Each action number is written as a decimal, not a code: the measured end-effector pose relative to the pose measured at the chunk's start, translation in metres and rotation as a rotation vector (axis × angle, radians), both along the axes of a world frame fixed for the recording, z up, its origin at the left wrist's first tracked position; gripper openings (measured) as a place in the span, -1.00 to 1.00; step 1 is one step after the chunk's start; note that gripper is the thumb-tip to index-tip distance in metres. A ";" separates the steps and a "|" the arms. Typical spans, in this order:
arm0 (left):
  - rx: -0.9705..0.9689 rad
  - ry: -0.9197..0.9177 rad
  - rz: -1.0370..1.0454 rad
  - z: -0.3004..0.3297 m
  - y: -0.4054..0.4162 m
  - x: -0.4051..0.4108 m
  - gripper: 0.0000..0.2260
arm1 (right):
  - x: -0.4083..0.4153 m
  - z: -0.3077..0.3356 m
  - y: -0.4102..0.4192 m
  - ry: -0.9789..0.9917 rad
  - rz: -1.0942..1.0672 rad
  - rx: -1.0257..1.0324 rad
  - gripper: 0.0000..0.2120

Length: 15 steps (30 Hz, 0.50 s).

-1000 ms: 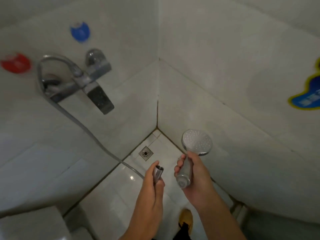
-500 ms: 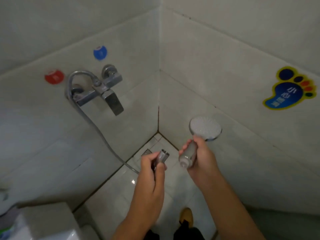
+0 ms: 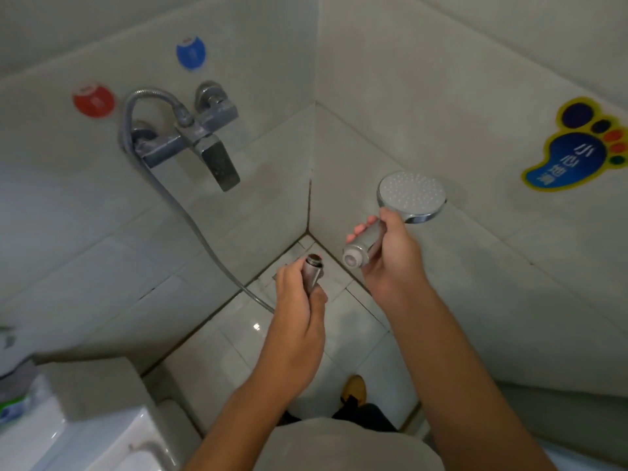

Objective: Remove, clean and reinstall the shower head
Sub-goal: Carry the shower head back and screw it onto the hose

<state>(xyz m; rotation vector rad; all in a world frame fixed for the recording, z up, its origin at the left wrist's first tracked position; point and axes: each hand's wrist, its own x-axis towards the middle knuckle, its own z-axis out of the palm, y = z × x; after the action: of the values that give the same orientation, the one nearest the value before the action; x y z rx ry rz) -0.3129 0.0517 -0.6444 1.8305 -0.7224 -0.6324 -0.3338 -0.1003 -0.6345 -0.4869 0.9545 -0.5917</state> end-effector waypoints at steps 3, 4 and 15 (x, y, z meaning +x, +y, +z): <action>-0.054 0.031 0.010 0.002 -0.005 0.005 -0.59 | 0.002 0.003 -0.002 0.008 0.000 -0.005 -0.74; -0.071 0.026 0.002 0.003 -0.006 0.007 -0.55 | 0.003 0.004 -0.003 0.009 0.000 -0.005 -0.74; -0.065 0.040 0.071 0.017 -0.009 0.005 -0.74 | 0.002 0.018 -0.008 -0.020 -0.004 0.012 -0.74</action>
<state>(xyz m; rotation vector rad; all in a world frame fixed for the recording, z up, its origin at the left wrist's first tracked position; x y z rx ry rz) -0.3078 0.0431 -0.6277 1.7710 -0.6422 -0.5910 -0.3319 -0.1085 -0.6167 -0.4681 0.9393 -0.5932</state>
